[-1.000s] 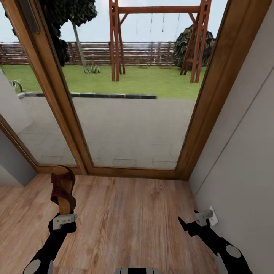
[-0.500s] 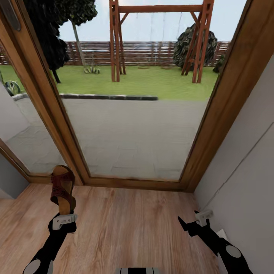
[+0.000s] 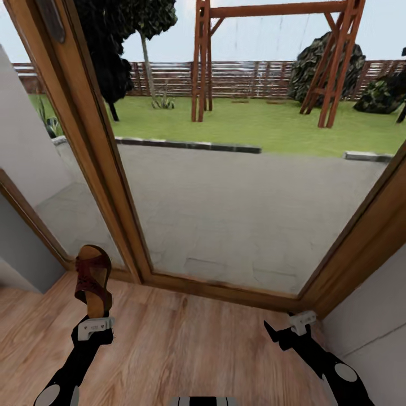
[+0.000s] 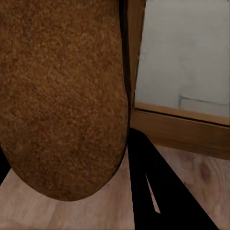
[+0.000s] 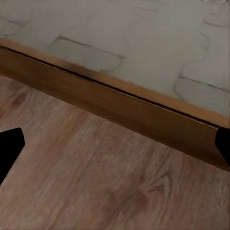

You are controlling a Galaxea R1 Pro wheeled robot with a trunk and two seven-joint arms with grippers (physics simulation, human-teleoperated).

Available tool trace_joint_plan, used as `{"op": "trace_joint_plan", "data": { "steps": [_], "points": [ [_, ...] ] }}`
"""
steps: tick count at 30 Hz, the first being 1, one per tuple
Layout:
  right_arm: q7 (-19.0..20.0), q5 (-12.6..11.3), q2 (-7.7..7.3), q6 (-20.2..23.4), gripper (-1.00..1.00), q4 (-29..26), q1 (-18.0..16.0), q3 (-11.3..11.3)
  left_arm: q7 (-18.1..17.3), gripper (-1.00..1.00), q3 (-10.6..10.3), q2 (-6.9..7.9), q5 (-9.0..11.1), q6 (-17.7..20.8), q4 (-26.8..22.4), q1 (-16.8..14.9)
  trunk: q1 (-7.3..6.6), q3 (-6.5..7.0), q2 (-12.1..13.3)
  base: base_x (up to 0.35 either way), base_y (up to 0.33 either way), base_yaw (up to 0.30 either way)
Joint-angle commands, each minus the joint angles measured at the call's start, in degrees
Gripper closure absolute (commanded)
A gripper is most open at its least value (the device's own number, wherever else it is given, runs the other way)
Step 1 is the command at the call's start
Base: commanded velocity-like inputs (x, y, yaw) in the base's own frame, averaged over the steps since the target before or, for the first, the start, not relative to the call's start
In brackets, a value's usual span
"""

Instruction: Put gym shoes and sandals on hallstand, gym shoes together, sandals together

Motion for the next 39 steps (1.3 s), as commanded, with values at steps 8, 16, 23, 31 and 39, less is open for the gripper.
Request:
{"op": "trace_joint_plan", "data": {
  "steps": [8, 16, 23, 31, 39],
  "points": [
    [0.37, 0.56, 0.01, 0.14, -1.00, -0.16, -0.01, -0.15, -0.38, 1.00, 0.24, -0.09, -0.73, -0.37, -0.05, -0.06, 0.01, -0.04, -0.02, 0.042, 0.008, 0.278],
    [0.37, 0.56, -0.01, 0.15, -1.00, -0.22, -0.01, -0.15, -0.38, 1.00, 0.24, -0.09, -0.73, -0.37, -0.07, -0.05, 0.01, -0.04, -0.02, 0.001, 0.000, 0.278],
    [0.33, 0.56, 0.02, 0.14, -1.00, -0.16, -0.01, -0.15, -0.38, 1.00, 0.19, -0.09, -0.76, -0.37, -0.07, -0.07, 0.01, -0.04, -0.02, 0.000, 0.000, 0.278],
    [0.33, 0.56, 0.01, 0.13, -1.00, 0.03, -0.01, -0.15, -0.38, 1.00, 0.15, -0.08, -0.79, -0.37, 0.01, -0.07, 0.01, -0.04, -0.02, 0.000, 0.000, 0.278],
    [0.32, 0.56, 0.03, 0.21, -1.00, 0.00, -0.01, -0.15, -0.38, 1.00, 0.15, -0.02, -0.73, -0.39, 0.02, -0.07, 0.01, -0.04, -0.02, 0.000, 0.000, 0.279]
  ]
}}
